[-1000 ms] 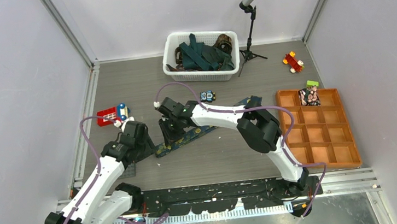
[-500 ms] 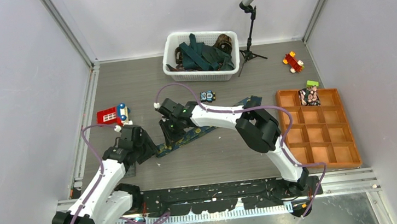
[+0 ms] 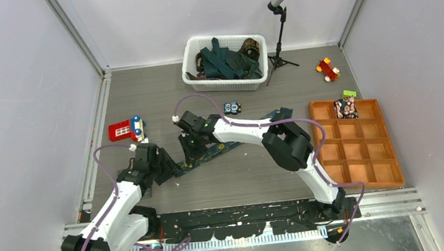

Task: Roll the ties
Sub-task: Roll the tie into the bin.

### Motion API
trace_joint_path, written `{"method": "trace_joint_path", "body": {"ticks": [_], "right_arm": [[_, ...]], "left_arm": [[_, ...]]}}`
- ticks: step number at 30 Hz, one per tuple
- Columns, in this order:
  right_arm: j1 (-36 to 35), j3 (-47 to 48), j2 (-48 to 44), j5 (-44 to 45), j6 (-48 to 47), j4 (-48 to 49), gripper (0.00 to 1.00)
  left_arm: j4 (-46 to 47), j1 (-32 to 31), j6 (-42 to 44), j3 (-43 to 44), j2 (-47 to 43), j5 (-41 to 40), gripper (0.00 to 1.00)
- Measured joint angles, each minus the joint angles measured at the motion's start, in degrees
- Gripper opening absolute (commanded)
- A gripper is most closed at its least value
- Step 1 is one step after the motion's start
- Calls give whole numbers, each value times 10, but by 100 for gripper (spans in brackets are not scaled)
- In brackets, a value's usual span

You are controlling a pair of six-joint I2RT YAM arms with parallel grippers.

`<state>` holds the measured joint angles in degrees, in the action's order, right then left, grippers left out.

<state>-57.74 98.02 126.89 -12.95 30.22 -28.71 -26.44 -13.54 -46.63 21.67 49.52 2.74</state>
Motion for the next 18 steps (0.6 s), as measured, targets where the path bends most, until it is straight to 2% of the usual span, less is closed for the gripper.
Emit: {"method": "trace_joint_path", "body": {"ticks": [8, 13, 15, 18], "right_arm": [[0, -2, 0, 0, 0, 2, 15], [1, -3, 0, 0, 0, 5, 17], [1, -3, 0, 0, 0, 5, 24], [1, -6, 0, 7, -5, 11, 39]], "left_arm": [[49, 1, -14, -21, 14, 16, 41], [71, 2, -22, -27, 19, 25, 21], [75, 2, -24, -27, 19, 25, 10], [75, 2, -24, -27, 19, 25, 1]]}}
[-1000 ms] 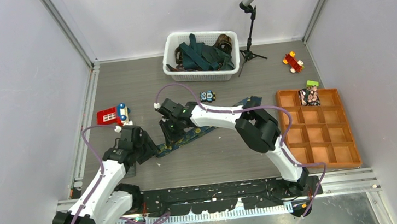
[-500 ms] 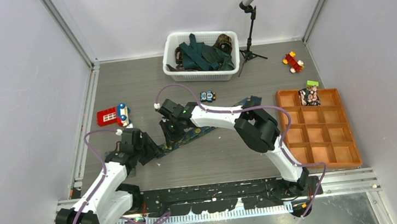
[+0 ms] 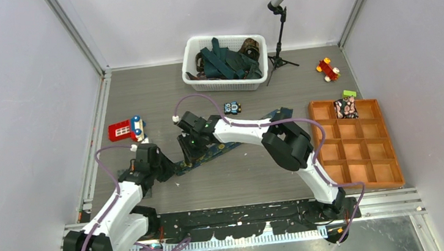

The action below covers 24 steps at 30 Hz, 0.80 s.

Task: Roll the ties
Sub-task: Roll the tie into the bin.

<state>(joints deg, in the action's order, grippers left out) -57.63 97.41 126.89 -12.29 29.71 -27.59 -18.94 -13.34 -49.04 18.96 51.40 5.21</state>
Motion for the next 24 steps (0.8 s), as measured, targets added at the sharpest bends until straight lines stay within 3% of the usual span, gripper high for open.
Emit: {"method": "trace_joint_path", "body": {"ticks": [6, 9, 17, 21, 24], "right_arm": [[-1, -27, -20, 62, -35, 14, 64], [-4, -37, -36, 124, -67, 14, 65], [38, -95, -85, 223, -105, 35, 62], [64, -122, -109, 228, -99, 40, 51], [64, -121, -112, 184, -86, 46, 41]], "left_arm": [[-6, 0, 1, 3, -5, -5, 0], [-15, 0, 3, 7, -7, -8, 0], [-77, 0, 18, 38, -11, -33, 0], [-117, 0, 30, 66, -10, -54, 0], [-137, 0, 33, 82, -7, -63, 0]]}}
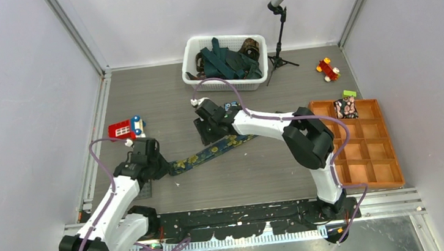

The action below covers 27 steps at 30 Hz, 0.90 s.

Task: Roll the ties
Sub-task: Roll the tie into the bin.

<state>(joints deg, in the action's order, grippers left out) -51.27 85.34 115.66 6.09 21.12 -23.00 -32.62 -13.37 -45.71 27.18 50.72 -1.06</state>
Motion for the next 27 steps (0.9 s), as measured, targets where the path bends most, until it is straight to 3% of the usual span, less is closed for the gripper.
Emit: {"method": "trace_joint_path", "body": {"ticks": [9, 27], "right_arm": [[-30, 7, 4, -186, 94, 62, 18], [-67, 54, 87, -269, 170, 120, 9]], "left_arm": [[-57, 0, 14, 56, 17, -15, 0], [-109, 0, 30, 96, 27, -24, 0]]}}
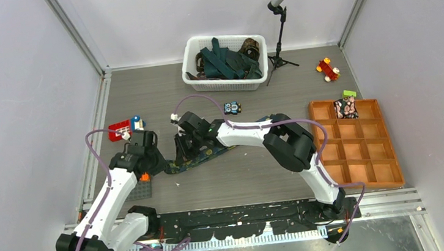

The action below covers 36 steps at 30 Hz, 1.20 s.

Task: Roll the ties
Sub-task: Roll the tie into the bin.

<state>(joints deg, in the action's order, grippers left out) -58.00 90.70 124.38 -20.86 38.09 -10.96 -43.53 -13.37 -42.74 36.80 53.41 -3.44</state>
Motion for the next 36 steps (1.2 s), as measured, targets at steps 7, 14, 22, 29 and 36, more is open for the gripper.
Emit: {"method": "trace_joint_path", "body": {"ticks": [7, 14, 22, 29, 36], "right_arm": [[0, 10, 10, -10, 14, 8, 8], [-4, 17, 21, -20, 28, 17, 8], [-4, 17, 31, -29, 40, 20, 8], [-4, 8, 34, -30, 44, 20, 7], [-4, -7, 34, -28, 46, 23, 6]], "left_arm": [[-15, 0, 10, 19, 12, 0, 0], [-35, -15, 15, 49, 46, -7, 0], [-46, -57, 15, 76, 103, -31, 0], [-43, -88, 14, 83, 143, -44, 1], [-36, -113, 12, 92, 182, -50, 2]]}}
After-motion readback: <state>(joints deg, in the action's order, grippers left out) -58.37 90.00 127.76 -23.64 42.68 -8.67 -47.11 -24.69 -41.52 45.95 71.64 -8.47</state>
